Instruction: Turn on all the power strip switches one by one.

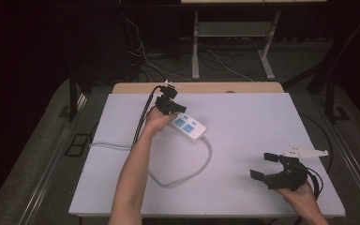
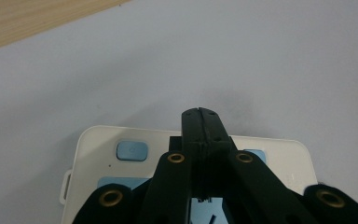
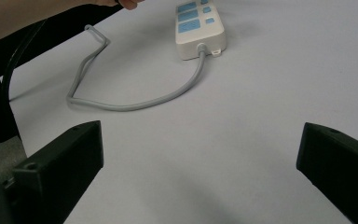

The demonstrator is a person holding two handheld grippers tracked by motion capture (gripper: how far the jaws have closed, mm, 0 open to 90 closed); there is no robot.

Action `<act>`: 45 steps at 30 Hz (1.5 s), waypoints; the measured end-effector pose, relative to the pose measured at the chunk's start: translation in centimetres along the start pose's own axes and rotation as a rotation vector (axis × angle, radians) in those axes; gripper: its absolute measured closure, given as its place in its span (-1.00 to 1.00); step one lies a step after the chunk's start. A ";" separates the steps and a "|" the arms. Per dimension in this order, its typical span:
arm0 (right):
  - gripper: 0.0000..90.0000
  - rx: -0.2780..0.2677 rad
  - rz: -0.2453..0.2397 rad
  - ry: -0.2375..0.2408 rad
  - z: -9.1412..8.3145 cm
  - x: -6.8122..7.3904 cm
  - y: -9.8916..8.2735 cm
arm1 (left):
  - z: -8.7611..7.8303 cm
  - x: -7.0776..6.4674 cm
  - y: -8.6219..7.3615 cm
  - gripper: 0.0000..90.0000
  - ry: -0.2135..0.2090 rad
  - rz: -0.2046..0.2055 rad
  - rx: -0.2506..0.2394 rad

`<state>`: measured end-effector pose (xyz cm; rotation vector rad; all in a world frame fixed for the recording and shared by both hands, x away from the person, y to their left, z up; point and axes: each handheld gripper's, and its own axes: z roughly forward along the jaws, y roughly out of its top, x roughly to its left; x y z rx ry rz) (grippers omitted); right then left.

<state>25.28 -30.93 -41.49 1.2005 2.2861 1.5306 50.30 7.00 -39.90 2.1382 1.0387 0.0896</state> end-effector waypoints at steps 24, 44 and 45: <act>-0.99 0.000 -0.004 -0.003 0.0 0.0 -0.1 | 1.3 0.0 -0.8 0.99 -0.017 0.004 0.048; -0.99 0.005 -0.010 -0.006 0.0 0.0 -0.1 | 1.9 0.1 -0.2 1.00 -0.034 0.008 0.096; -0.99 0.004 -0.009 -0.006 0.0 0.0 -0.1 | 1.9 0.2 -0.2 1.00 -0.036 0.006 0.097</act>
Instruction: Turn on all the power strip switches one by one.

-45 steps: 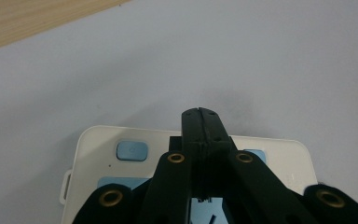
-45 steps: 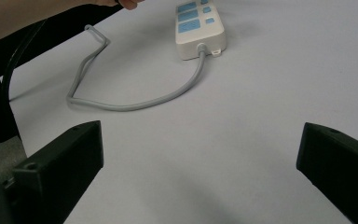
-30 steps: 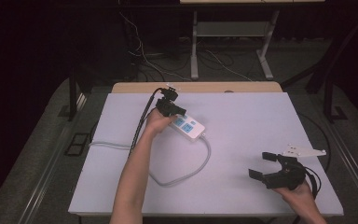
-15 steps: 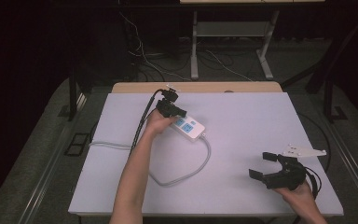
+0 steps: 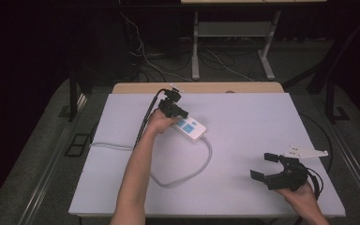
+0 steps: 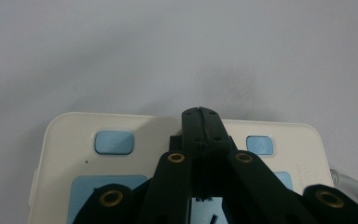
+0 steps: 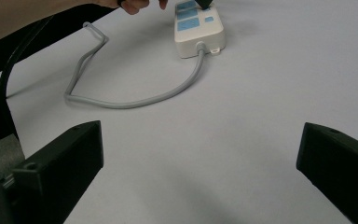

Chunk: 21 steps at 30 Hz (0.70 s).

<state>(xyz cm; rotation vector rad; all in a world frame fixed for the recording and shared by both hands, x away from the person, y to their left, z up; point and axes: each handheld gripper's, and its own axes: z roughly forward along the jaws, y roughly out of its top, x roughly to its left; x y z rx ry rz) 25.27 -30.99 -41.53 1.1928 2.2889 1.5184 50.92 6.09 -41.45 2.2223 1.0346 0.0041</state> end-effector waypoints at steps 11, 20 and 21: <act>-0.99 -0.007 0.002 0.002 -0.1 0.0 0.0 | 0.1 -0.2 -0.1 1.00 0.013 -0.006 -0.001; -0.99 -0.004 0.004 0.001 0.0 0.0 0.0 | 0.1 -0.7 -0.2 1.00 0.008 0.009 0.006; -0.99 -0.007 0.004 0.000 -0.1 0.0 0.0 | 0.1 -0.8 -0.2 1.00 0.013 0.015 0.004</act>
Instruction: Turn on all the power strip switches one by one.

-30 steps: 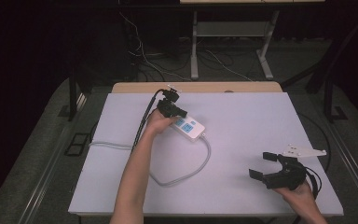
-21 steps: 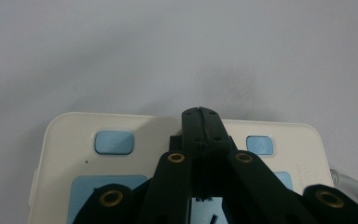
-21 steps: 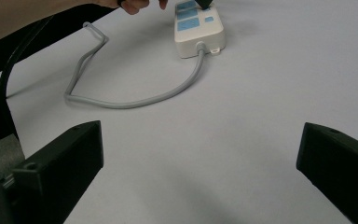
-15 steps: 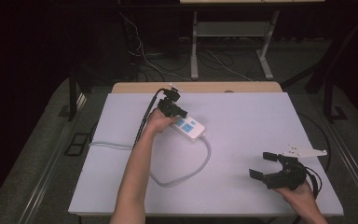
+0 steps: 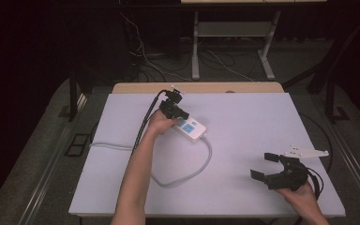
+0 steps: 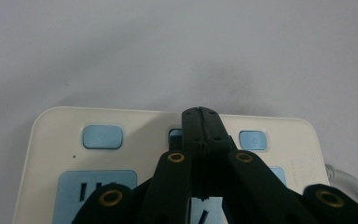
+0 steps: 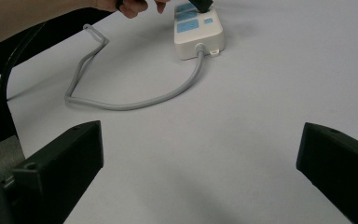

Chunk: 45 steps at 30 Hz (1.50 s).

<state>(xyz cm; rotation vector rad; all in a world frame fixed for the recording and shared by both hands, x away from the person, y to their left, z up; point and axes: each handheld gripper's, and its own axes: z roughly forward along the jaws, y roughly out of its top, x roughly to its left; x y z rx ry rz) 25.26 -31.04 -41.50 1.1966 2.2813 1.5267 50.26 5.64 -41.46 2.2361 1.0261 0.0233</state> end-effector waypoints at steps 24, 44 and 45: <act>-0.99 0.004 0.003 -0.005 0.1 -0.1 0.0 | -4.2 -0.3 1.3 0.99 0.052 0.061 -0.096; -0.99 -0.007 0.007 -0.006 -0.1 -0.2 0.0 | -4.6 1.8 2.3 0.99 0.113 0.038 -0.104; -0.99 -0.007 0.008 -0.005 -0.1 -0.1 0.0 | -4.5 1.9 2.2 0.99 0.117 0.036 -0.099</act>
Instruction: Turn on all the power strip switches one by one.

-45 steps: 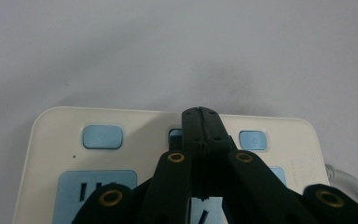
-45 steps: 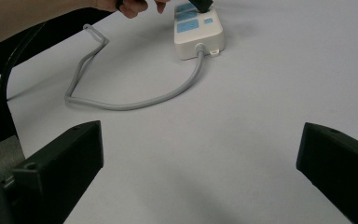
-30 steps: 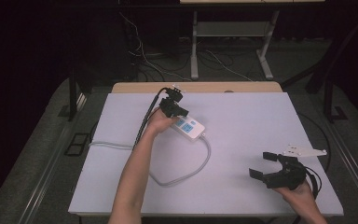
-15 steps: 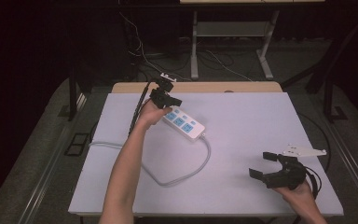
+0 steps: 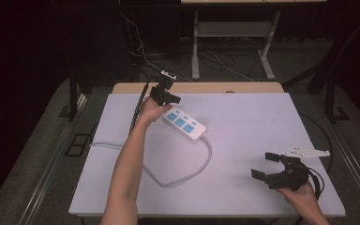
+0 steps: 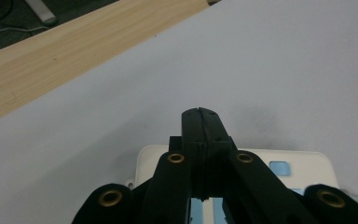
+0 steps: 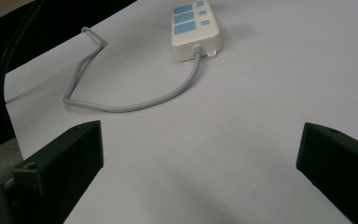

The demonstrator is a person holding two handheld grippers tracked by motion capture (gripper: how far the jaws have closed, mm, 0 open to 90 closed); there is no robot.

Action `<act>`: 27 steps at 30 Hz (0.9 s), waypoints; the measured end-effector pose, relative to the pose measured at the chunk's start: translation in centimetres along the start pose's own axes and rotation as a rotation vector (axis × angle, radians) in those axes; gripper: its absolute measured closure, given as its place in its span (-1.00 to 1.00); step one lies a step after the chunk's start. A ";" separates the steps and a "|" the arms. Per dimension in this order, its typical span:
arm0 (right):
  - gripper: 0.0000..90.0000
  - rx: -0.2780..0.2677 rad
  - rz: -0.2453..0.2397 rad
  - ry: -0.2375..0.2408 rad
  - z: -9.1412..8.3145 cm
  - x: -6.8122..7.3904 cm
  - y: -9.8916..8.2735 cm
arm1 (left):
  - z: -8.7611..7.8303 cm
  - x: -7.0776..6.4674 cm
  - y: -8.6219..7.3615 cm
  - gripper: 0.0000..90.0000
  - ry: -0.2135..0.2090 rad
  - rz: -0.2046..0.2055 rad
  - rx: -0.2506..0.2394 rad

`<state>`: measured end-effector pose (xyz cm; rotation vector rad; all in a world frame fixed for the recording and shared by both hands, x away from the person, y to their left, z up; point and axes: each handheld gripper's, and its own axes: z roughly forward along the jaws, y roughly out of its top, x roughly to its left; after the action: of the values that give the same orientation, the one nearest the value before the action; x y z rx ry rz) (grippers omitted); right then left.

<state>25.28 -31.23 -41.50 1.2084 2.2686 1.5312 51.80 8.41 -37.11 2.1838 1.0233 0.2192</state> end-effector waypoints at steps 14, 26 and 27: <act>-0.99 0.006 -0.004 0.002 0.1 0.0 0.0 | 1.5 0.8 -1.3 0.99 0.014 -0.048 0.011; -0.99 0.010 -0.005 0.005 0.2 0.0 0.0 | 2.6 0.6 -2.1 0.99 0.009 -0.059 0.025; -0.99 0.010 -0.005 0.005 0.2 0.1 0.0 | 2.7 0.6 -2.2 0.99 0.009 -0.058 0.029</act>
<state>25.33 -31.05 -41.61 1.2022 2.2838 1.5243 51.98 8.36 -40.60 2.1772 1.0993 0.1886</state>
